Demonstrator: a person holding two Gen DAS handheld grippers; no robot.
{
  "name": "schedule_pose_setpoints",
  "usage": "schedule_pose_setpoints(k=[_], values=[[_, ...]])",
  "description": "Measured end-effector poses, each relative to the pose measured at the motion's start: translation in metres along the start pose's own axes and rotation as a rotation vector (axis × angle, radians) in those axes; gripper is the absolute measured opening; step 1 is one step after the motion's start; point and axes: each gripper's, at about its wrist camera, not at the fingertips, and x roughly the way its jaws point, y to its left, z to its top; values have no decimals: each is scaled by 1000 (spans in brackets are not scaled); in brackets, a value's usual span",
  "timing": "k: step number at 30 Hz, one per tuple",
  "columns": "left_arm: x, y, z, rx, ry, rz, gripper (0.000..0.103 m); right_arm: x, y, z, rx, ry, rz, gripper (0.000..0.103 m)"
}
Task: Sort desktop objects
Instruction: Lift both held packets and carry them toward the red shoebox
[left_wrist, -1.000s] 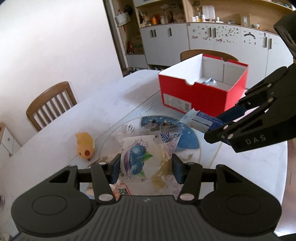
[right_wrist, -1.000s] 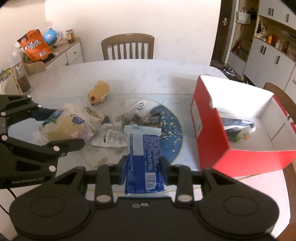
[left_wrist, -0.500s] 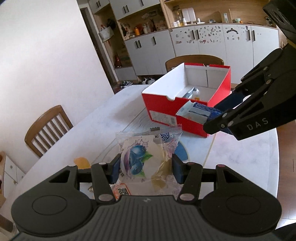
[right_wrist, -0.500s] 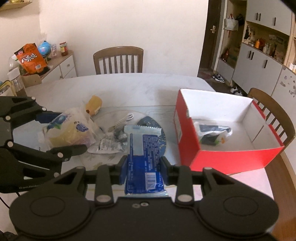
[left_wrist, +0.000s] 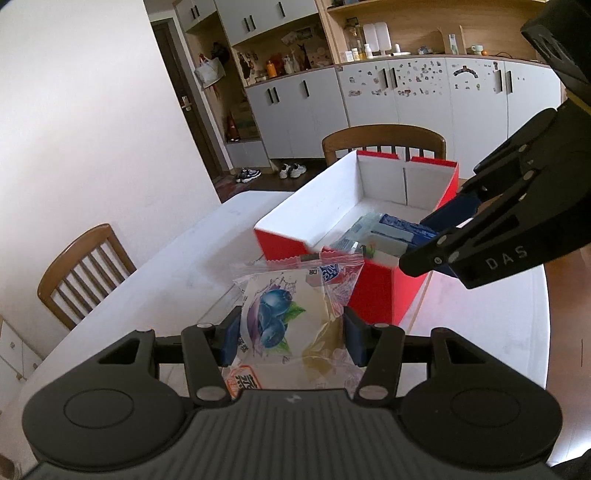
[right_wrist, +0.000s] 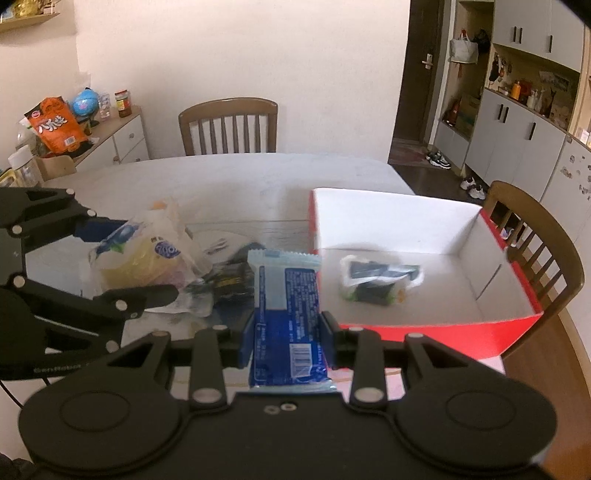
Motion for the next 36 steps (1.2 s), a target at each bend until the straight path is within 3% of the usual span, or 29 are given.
schedule_pose_setpoints(k=[20,26,36], values=[[85,-47,83,-37,68,-35,54,18,-126,22,-26,66,34,35],[109,-49,101,-51,121,-74,54,24,-151,29,-34,62,44,35],[149,-49,119,-34,201,-73,54,46,-179,39,-65,79,41,35]])
